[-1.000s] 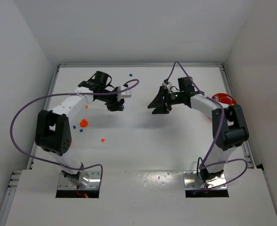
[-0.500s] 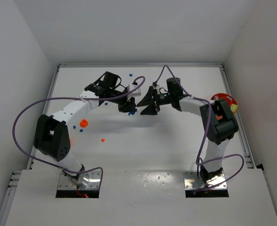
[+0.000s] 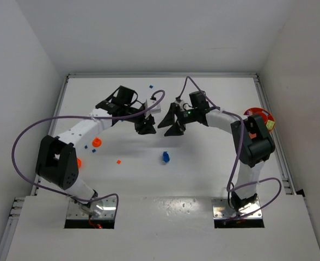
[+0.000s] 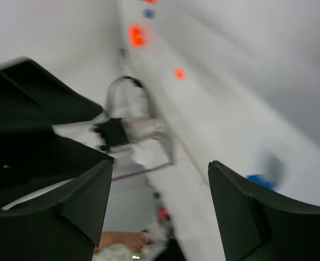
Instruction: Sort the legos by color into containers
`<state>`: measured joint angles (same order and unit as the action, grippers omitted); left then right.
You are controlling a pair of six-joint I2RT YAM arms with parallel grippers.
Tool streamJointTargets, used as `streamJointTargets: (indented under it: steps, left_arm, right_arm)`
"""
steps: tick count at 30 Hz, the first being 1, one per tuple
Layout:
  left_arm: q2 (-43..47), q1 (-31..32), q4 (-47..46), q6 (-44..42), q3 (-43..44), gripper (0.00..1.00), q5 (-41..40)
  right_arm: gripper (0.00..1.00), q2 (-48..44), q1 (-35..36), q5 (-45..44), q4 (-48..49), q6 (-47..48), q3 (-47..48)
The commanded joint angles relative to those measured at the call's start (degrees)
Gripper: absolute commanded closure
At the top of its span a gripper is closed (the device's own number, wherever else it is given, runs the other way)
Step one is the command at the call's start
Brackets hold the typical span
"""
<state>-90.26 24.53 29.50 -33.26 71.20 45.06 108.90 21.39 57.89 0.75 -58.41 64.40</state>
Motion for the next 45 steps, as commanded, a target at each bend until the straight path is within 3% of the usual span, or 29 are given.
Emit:
streamJointTargets:
  steps: [1, 8, 13, 15, 20, 29, 38, 45]
  left_arm:
    - [6.0, -2.6, -1.9, 1.7, -5.6, 0.41, -0.6]
    - [12.5, -11.3, -3.2, 9.5, -8.9, 0.3, -1.9]
    - [13.7, -15.0, -3.2, 14.2, -8.9, 0.25, -2.4]
    - [14.2, -15.6, -3.2, 16.4, -8.9, 0.23, -3.5]
    - [14.8, -16.2, -3.2, 18.2, -8.9, 0.16, -3.5]
    - [17.5, -16.2, -3.2, 18.1, -9.6, 0.09, -4.1]
    - [21.5, -16.2, -3.7, 17.1, -11.5, 0.05, -5.2]
    - [21.5, -16.2, -4.4, 16.5, -12.6, 0.0, -5.8]
  right_arm:
    - [0.28, -4.9, 1.3, -12.1, -21.0, 27.3, 4.0]
    - [0.32, -7.9, 2.4, -25.9, -34.2, 53.7, 3.3]
    - [0.32, -11.3, 5.4, -34.3, -39.6, 63.1, 0.6]
    - [0.32, -12.9, 7.2, -37.8, -41.7, 63.6, -0.5]
    - [0.36, -15.6, 11.9, -37.2, -45.5, 63.1, -4.4]
    - [0.43, -18.1, 19.7, -39.6, -43.6, 58.9, -9.0]
    - [0.47, -10.7, 20.9, -46.5, -42.2, 54.8, -3.0]
    - [0.47, -6.7, 21.4, -45.3, -42.2, 51.9, -0.3]
